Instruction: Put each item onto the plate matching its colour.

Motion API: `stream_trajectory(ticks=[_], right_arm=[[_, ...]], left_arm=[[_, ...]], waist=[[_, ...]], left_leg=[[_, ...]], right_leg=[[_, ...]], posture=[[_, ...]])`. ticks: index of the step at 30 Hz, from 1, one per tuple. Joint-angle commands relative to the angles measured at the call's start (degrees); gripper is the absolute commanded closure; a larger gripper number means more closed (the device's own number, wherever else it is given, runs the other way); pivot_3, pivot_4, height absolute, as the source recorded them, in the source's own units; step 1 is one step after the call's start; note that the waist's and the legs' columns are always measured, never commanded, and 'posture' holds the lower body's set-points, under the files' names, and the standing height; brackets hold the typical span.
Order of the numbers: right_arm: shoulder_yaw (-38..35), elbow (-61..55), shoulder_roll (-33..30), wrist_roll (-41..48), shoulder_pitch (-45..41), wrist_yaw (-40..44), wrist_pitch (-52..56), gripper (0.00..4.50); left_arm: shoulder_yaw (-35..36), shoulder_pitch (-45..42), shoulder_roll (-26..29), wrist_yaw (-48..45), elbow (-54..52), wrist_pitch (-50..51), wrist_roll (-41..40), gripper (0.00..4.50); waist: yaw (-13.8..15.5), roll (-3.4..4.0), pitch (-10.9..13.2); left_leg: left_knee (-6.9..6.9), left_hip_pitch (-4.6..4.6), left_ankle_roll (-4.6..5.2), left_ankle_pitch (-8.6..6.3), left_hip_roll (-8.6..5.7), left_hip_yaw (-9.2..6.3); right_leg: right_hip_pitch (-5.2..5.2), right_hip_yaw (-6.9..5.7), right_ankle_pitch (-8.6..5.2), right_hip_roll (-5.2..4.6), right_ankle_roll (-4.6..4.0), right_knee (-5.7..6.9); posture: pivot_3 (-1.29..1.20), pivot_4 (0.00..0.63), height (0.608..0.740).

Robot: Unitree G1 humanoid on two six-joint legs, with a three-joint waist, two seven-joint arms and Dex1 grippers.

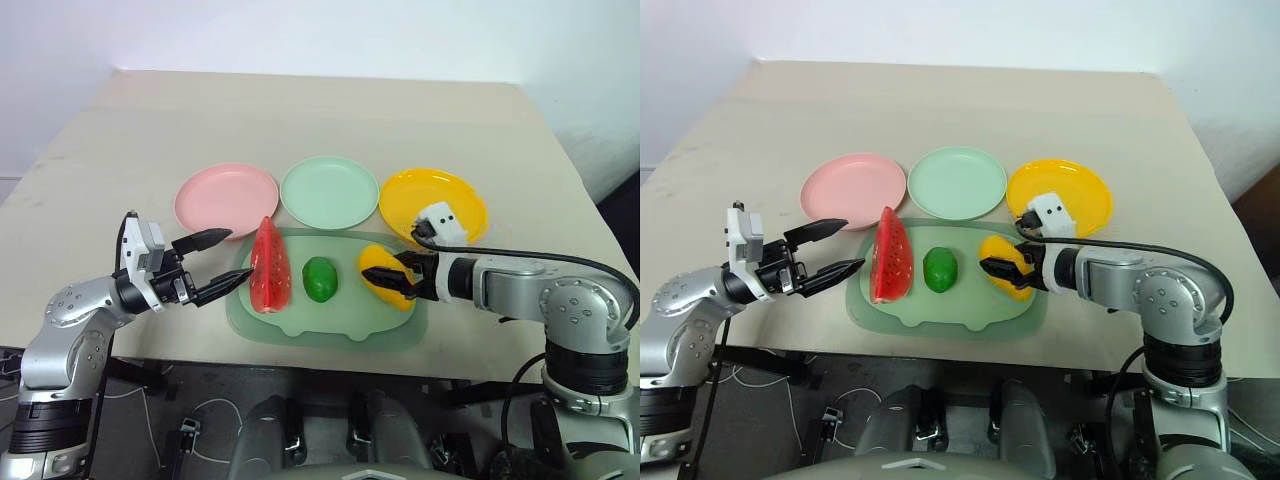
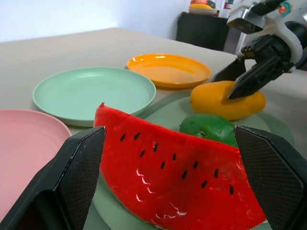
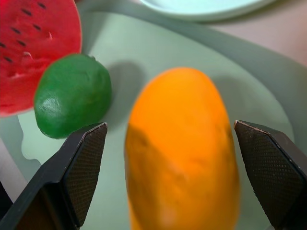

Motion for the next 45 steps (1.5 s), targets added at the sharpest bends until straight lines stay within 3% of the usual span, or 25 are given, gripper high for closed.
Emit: stream_trajectory(ticks=[1, 3, 9, 16, 19, 22, 27, 34, 35, 37, 45], right_arm=[[1.0, -0.2, 0.4, -2.0, -1.5, 0.0, 1.1, 0.00], [1.7, 0.0, 0.5, -3.3, -1.9, 0.3, 1.1, 0.00], [4.5, -0.9, -1.7, -8.0, -1.9, 2.8, -2.5, 1.27], [-1.8, 0.3, -5.6, -5.0, -7.8, 10.3, -3.7, 1.27], [-1.8, 9.4, -8.5, -11.0, -14.0, 10.3, -7.6, 1.27], [4.7, 23.6, -11.0, -21.6, -18.0, 12.7, -19.5, 1.27], [11.0, 43.6, -9.1, -32.1, -23.3, 18.1, -32.7, 1.27], [13.0, 60.4, -6.6, -41.1, -29.6, 21.6, -44.4, 1.27], [12.4, 61.5, -6.3, -41.7, -29.8, 21.6, -45.2, 0.53], [11.2, 62.7, -6.0, -42.0, -30.2, 22.2, -45.6, 0.03], [6.0, 56.2, -6.5, -40.3, -30.8, 23.8, -42.7, 0.03]], left_arm=[[0.3, -0.4, 0.2, 0.3, -1.2, -0.9, 0.2, 0.02], [0.3, -0.5, 0.5, 0.3, -1.0, -1.1, 0.6, 0.02], [0.6, -0.5, 0.6, 0.4, -1.3, -0.8, 0.6, 0.00], [1.1, -0.8, 1.2, 0.5, -1.4, -0.4, 0.3, 0.00], [1.4, -0.8, 1.2, 0.8, -2.2, 0.2, -0.4, 0.00], [1.7, -0.3, 1.1, 1.4, -2.8, 0.3, -0.5, 0.00], [1.6, 0.7, 1.2, 1.6, -3.0, 0.1, 0.0, 0.00], [1.5, 0.5, 0.9, 1.5, -2.2, -0.3, 0.4, 0.00], [1.3, 0.5, 0.8, 1.5, -2.0, -0.5, 0.6, 0.00], [1.0, 0.4, 0.7, 1.4, -1.7, -0.7, 0.8, 0.00], [1.2, 0.3, 1.1, 1.1, -1.6, -0.3, 0.3, 0.00]], waist=[[0.0, 0.00, 0.0], [0.0, 0.01, 0.0], [0.0, 0.01, 0.0], [0.0, 0.03, 0.0], [-0.2, 0.03, 0.0], [-0.2, 0.01, 0.0], [-0.4, 0.03, 0.0], [-1.1, 0.15, 0.1], [-1.1, 0.15, 0.1], [-1.2, 0.15, 0.1], [-1.7, 0.18, 0.1]], left_leg=[[0.00, 0.00, 0.00, 0.00, 0.00, 0.00], [0.00, 0.00, 0.00, 0.00, 0.00, 0.00], [-0.03, 0.00, 0.00, 0.00, 0.00, 0.03], [-0.05, -0.02, 0.00, 0.00, 0.00, 0.07], [-0.06, 0.00, 0.00, 0.00, 0.00, 0.10], [-0.08, -0.01, 0.00, 0.00, 0.00, 0.13], [-0.11, -0.02, 0.00, 0.01, 0.00, 0.24], [-0.11, 0.02, -0.04, 0.06, 0.03, 0.38], [-0.11, 0.02, -0.05, 0.06, 0.02, 0.37], [-0.11, 0.01, -0.05, 0.06, 0.02, 0.37], [-0.11, 0.02, -0.06, 0.06, 0.03, 0.37]], right_leg=[[-0.01, 0.00, 0.00, 0.00, 0.00, 0.00], [-0.02, 0.00, 0.00, 0.00, 0.00, 0.01], [-0.04, 0.01, -0.01, 0.00, 0.00, -0.01], [-0.09, 0.05, -0.02, 0.00, 0.00, -0.01], [-0.10, 0.06, -0.01, 0.01, 0.00, 0.00], [-0.12, 0.07, -0.01, 0.00, -0.01, -0.03], [-0.17, 0.09, 0.01, 0.00, 0.05, 0.03], [-0.26, 0.19, 0.02, 0.04, 0.09, 0.21], [-0.26, 0.19, 0.01, 0.03, 0.10, 0.21], [-0.25, 0.19, 0.00, 0.01, 0.11, 0.19], [-0.28, 0.20, 0.01, 0.01, 0.11, 0.25]], posture=[[0.00, 0.150, 0.696], [0.00, 0.150, 0.696], [0.00, 0.150, 0.696], [0.00, 0.150, 0.696], [0.00, 0.150, 0.696], [0.00, 0.150, 0.696], [0.00, 0.150, 0.696], [0.00, 0.150, 0.696], [0.00, 0.150, 0.696], [0.00, 0.150, 0.696], [0.00, 0.150, 0.696]])
